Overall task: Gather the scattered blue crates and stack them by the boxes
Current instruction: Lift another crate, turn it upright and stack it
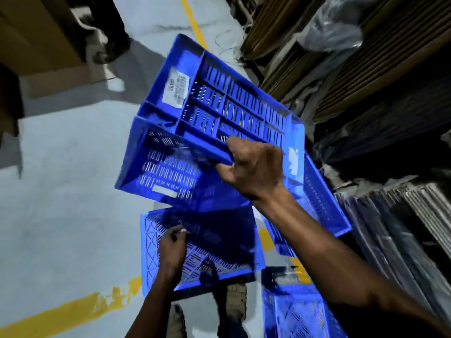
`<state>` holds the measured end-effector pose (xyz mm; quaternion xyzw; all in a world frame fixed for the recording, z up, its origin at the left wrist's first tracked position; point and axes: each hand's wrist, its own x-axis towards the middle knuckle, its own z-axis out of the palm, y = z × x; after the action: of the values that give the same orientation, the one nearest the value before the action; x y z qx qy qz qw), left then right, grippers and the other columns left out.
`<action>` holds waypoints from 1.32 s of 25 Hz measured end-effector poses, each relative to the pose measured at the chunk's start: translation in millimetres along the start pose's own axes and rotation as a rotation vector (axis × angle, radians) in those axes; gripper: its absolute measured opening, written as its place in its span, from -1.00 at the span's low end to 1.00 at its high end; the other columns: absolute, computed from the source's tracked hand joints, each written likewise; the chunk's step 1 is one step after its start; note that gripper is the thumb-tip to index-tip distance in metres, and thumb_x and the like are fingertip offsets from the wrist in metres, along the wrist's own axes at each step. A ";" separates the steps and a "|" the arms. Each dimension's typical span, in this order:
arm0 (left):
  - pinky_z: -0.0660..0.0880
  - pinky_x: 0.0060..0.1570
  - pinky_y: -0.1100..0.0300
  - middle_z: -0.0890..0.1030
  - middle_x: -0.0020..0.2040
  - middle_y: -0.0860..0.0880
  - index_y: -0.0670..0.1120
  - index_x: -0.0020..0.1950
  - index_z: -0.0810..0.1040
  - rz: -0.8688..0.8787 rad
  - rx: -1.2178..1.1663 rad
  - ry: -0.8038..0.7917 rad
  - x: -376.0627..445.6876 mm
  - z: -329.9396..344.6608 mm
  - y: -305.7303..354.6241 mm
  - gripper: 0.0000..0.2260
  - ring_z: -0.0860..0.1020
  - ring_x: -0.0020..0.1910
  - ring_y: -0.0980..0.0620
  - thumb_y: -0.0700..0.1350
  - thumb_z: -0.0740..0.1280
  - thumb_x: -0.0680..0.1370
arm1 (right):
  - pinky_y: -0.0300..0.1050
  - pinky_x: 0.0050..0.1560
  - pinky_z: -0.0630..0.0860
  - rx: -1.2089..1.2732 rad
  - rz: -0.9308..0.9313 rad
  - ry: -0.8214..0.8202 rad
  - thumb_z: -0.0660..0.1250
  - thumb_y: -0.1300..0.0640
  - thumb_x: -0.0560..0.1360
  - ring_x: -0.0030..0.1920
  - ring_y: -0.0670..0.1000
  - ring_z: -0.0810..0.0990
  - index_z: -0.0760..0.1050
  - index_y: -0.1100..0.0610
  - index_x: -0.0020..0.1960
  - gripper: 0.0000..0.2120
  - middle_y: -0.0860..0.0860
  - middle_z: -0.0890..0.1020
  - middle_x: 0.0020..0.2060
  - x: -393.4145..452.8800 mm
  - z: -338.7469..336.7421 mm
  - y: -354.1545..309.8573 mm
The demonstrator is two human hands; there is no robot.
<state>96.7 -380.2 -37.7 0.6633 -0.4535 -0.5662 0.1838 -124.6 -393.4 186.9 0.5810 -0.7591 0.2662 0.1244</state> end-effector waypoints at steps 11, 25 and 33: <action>0.33 0.39 -0.13 0.37 0.41 -0.33 -0.26 0.50 0.16 0.039 -0.034 0.212 -167.1 -131.5 51.2 -0.36 0.41 0.36 -0.27 -0.05 0.35 0.54 | -0.09 -0.49 0.38 0.032 0.533 -0.045 0.30 -0.18 0.25 -0.50 0.22 0.48 0.41 0.16 -0.38 -0.61 0.16 0.45 -0.55 -93.6 -217.3 -168.5; 0.31 0.35 -0.19 0.13 0.53 -0.32 -0.32 0.51 0.13 -0.039 0.036 0.677 -219.2 -290.4 64.1 -0.18 0.24 0.39 -0.42 0.10 0.40 0.45 | -0.08 -0.43 0.25 0.380 0.404 -0.119 0.30 -0.12 0.25 -0.45 -0.01 0.24 0.30 0.24 -0.42 -0.58 0.20 0.33 -0.51 -127.6 -322.0 -266.1; 0.28 0.35 -0.14 0.30 0.47 -0.29 -0.20 0.58 0.07 -0.101 -0.150 1.032 -289.6 -314.4 47.1 -0.13 0.35 0.41 -0.30 0.06 0.43 0.42 | -0.08 -0.36 0.43 0.614 0.218 -0.235 0.31 -0.11 0.22 -0.41 -0.11 0.41 0.54 0.19 -0.35 -0.67 0.17 0.57 -0.47 -103.4 -332.4 -245.4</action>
<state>382.0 -255.1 258.8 0.8620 -0.2297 -0.2046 0.4029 98.4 -171.7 474.1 0.5336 -0.7102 0.4252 -0.1734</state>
